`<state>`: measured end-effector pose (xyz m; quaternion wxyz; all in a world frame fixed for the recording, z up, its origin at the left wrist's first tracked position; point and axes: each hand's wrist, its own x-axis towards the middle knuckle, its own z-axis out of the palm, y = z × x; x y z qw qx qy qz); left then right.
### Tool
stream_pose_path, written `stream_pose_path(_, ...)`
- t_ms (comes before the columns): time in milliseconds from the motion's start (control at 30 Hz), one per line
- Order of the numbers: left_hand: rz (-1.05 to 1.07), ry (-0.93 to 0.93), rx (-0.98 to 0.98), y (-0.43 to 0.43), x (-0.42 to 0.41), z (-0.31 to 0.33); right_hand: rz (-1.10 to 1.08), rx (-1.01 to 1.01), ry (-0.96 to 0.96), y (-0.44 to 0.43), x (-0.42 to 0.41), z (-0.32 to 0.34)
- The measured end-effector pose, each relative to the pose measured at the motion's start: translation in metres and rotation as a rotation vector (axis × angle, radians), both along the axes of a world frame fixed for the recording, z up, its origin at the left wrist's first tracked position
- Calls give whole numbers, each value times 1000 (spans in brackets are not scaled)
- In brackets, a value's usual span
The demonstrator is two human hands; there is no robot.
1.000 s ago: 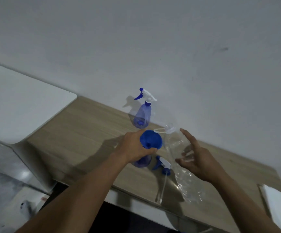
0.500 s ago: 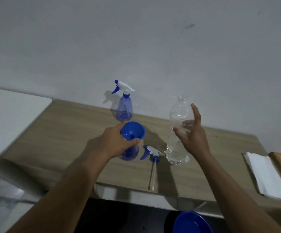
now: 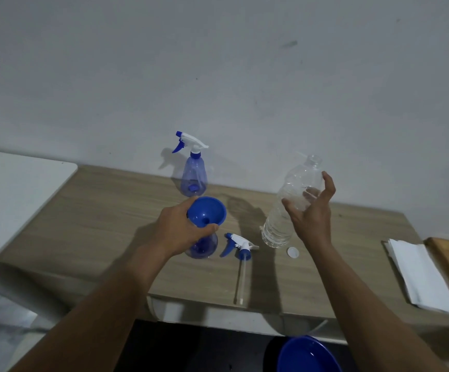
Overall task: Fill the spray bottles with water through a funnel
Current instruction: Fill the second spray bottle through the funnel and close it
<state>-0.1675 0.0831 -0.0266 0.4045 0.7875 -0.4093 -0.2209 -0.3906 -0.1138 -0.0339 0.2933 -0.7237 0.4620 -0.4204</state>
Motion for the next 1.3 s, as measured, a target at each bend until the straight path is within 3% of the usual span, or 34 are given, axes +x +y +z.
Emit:
stream_pose_path(133, -30, -40, 17, -1, 2, 1, 20, 17, 16, 4, -3, 7)
stream_pose_path(267, -58, -39, 50, -1, 4, -2, -6, -91, 39, 12, -4, 23)
stream_pose_path(433, -72, -65, 79, 0, 4, -2, -55, -461, 18, 39, 14, 49)
stream_pose_path(533, -60, -83, 78, 2, 4, -4, 19, -577, 26, 57, 35, 55)
stream_pose_path(833, -33, -100, 23, 18, 8, -15, 369, -354, 200, 94, 90, 52)
stream_pose_path(1033, 195, -134, -129, 27, 3, -40, 601, -20, 634, 91, 117, 40)
stream_pose_path(1100, 213, -74, -93, 25, 5, -51, 604, 25, 746, 86, 122, 33)
stream_pose_path(1300, 20, -65, 172, 10, 3, -59, 641, 77, 796, 76, 130, 34)
